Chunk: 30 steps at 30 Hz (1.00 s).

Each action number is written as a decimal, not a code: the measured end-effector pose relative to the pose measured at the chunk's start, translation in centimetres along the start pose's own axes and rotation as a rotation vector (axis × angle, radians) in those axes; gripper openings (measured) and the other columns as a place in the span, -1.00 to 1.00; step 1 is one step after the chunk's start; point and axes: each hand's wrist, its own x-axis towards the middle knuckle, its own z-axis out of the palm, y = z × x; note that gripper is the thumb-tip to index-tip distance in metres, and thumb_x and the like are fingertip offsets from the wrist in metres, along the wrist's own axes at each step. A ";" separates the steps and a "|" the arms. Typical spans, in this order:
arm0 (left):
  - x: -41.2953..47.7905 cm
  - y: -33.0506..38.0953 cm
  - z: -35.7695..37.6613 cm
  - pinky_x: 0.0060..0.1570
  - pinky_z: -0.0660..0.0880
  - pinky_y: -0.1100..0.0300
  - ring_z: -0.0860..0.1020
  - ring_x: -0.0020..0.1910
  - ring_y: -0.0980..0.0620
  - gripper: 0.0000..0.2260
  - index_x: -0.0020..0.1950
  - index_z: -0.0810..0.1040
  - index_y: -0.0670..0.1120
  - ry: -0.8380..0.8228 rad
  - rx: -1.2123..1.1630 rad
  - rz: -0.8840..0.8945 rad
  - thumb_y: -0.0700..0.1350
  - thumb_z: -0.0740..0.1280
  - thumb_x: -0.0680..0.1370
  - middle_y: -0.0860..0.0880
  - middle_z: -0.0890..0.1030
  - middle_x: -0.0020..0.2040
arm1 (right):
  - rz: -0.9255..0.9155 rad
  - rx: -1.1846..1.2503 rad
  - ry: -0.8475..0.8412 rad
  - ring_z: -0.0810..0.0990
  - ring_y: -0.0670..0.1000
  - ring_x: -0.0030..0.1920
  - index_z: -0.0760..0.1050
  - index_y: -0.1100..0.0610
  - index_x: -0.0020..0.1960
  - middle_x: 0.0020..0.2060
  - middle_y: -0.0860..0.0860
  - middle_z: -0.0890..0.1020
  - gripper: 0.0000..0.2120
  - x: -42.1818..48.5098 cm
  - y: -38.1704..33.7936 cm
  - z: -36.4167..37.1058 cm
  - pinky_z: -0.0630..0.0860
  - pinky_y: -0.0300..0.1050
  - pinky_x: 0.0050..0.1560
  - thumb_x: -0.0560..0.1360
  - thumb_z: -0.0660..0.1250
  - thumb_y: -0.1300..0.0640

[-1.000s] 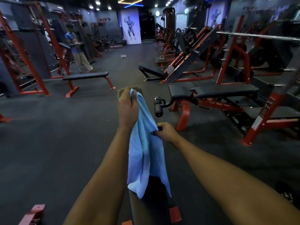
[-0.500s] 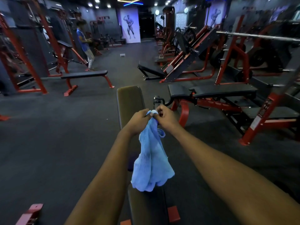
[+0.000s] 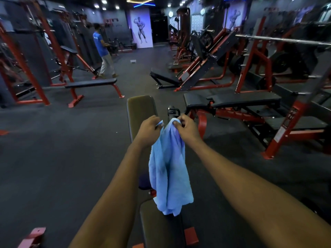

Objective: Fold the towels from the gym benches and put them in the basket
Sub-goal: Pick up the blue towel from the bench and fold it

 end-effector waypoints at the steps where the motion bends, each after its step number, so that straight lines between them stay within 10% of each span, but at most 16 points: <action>1: 0.1 0.0 -0.3 -0.15 0.42 0.08 0.49 -0.20 -0.02 -0.81 -0.26 0.50 -0.21 -0.050 -0.012 0.019 -0.24 0.31 0.56 -0.04 0.50 -0.19 | -0.014 0.001 -0.026 0.52 -0.08 -0.24 0.53 0.32 -0.06 -0.23 0.10 0.60 -0.88 0.0 0.0 -0.1 0.42 -0.43 -0.23 0.55 0.35 0.24; 3: -0.1 0.5 -0.5 0.01 0.45 0.18 0.54 -0.04 0.06 -0.88 -0.06 0.62 -0.18 -0.190 -0.056 0.044 -0.20 0.31 0.58 0.02 0.58 -0.02 | -0.050 0.020 -0.076 0.59 -0.07 -0.18 0.58 0.27 -0.05 -0.17 0.12 0.66 -0.90 0.0 -0.2 0.0 0.50 -0.33 -0.14 0.52 0.39 0.22; 6: -0.3 1.0 -0.1 -0.19 0.36 0.21 0.46 -0.27 0.14 -0.84 -0.20 0.52 -0.06 -0.268 -0.077 -0.012 -0.16 0.28 0.59 0.07 0.52 -0.26 | -0.064 0.051 -0.052 0.62 -0.08 -0.21 0.57 0.29 -0.11 -0.20 0.14 0.68 -0.88 0.3 -0.3 0.1 0.54 -0.20 -0.13 0.48 0.44 0.23; 14: 0.6 0.7 -0.3 -0.21 0.37 -0.02 0.39 -0.19 -0.09 -0.78 -0.24 0.32 -0.09 0.277 0.037 0.084 -0.38 0.25 0.46 -0.04 0.43 -0.25 | 0.191 0.005 -0.544 0.49 -0.19 -0.40 0.54 0.10 -0.29 -0.42 -0.10 0.57 -0.80 -2.2 3.3 -0.8 0.41 -0.31 -0.35 0.46 0.49 0.25; 18: 0.1 0.9 -0.2 -0.15 0.42 -0.06 0.43 -0.05 -0.18 -0.92 -0.14 0.44 -0.12 0.492 0.175 -0.185 -0.25 0.20 0.52 -0.12 0.52 -0.14 | 0.187 -0.232 -0.375 0.37 -0.12 -0.41 0.39 0.08 -0.40 -0.48 -0.08 0.43 -0.63 -2.8 5.2 -0.2 0.32 -0.16 -0.32 0.54 0.39 0.11; 20: 0.1 0.3 0.2 0.01 0.41 -0.08 0.44 0.09 -0.25 -0.86 -0.03 0.55 -0.16 0.388 0.321 -0.444 -0.20 0.21 0.52 -0.19 0.53 0.00 | 0.123 -0.251 -0.255 0.40 -0.04 -0.32 0.42 0.14 -0.29 -0.40 0.03 0.46 -0.72 -2.0 4.7 -0.3 0.31 -0.12 -0.27 0.58 0.31 0.12; 26: -1.1 0.5 1.4 -0.05 0.45 0.07 0.60 -0.08 -0.08 -0.83 -0.14 0.59 -0.21 -0.342 -0.031 -0.129 -0.16 0.26 0.52 -0.15 0.64 -0.15 | -0.069 -0.012 -0.250 0.39 -0.01 -0.31 0.46 0.23 -0.21 -0.36 0.14 0.47 -0.80 0.9 0.2 0.1 0.31 -0.12 -0.29 0.58 0.32 0.20; 30: -1.2 -0.9 1.4 -0.14 0.43 -0.05 0.50 -0.14 -0.24 -0.90 -0.23 0.45 -0.14 -0.025 0.090 -0.035 -0.20 0.17 0.45 -0.15 0.56 -0.25 | 0.062 0.071 -0.383 0.43 -0.10 -0.36 0.49 0.23 -0.18 -0.37 0.11 0.51 -0.82 0.1 1.2 -0.8 0.34 -0.26 -0.36 0.48 0.47 0.21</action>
